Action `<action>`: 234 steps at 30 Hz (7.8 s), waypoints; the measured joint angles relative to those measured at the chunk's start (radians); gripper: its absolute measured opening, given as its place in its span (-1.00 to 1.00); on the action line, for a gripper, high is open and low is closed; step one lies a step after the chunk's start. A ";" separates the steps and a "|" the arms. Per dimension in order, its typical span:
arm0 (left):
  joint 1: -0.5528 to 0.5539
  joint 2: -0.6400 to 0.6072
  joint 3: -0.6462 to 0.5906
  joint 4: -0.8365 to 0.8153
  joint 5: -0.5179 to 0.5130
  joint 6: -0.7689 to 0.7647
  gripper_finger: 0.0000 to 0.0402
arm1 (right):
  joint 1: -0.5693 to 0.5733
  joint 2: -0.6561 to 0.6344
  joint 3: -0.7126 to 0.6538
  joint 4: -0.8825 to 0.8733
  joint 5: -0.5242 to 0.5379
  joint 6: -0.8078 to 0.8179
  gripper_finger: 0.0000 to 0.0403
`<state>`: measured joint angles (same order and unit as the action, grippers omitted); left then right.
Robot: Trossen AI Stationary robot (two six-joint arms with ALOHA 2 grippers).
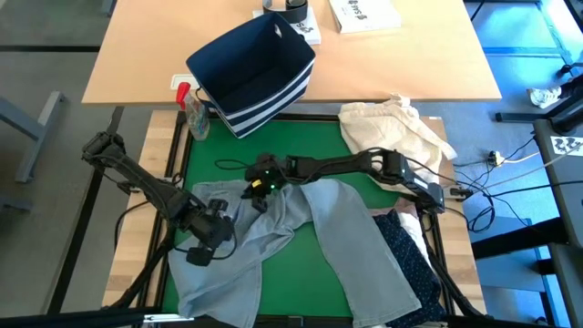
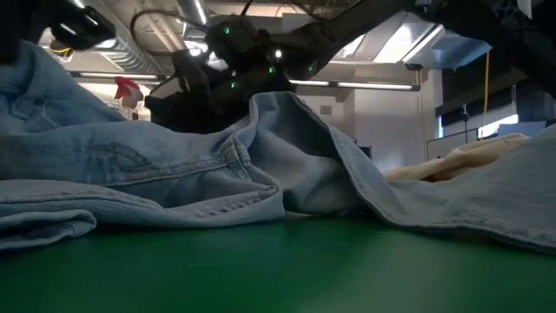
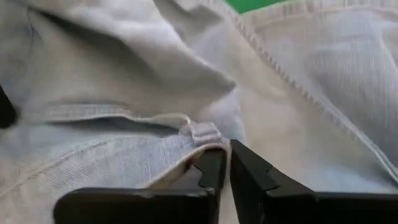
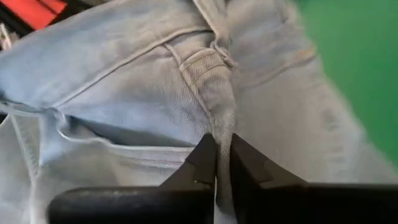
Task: Fold laundry
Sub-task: Fold the blue jeans
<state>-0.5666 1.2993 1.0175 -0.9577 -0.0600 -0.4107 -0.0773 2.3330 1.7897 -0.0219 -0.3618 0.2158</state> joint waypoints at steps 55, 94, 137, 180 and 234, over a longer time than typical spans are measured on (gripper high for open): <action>0.158 -0.615 -0.429 0.721 -0.484 -0.076 -0.09 | 0.610 -0.611 0.543 -0.736 0.841 0.042 -0.92; 0.657 -0.174 -0.242 0.980 0.072 0.754 -0.35 | 0.607 -0.610 0.543 -0.759 0.795 0.119 -0.90; 0.566 -0.218 0.080 0.214 0.189 0.415 -0.72 | 0.607 -0.601 0.538 -0.858 0.863 0.122 -0.90; 0.738 0.088 -0.607 1.735 0.285 0.408 0.03 | 0.600 -0.602 0.539 -0.858 0.841 0.205 -0.90; 0.537 -0.383 -0.182 0.541 0.102 0.523 -0.97 | 0.574 -0.611 0.540 -0.867 0.841 0.196 -0.90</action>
<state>-0.0298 0.9161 0.8353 -0.4165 0.0422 0.1118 0.4969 1.7219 2.3299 -0.8886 0.4793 0.4114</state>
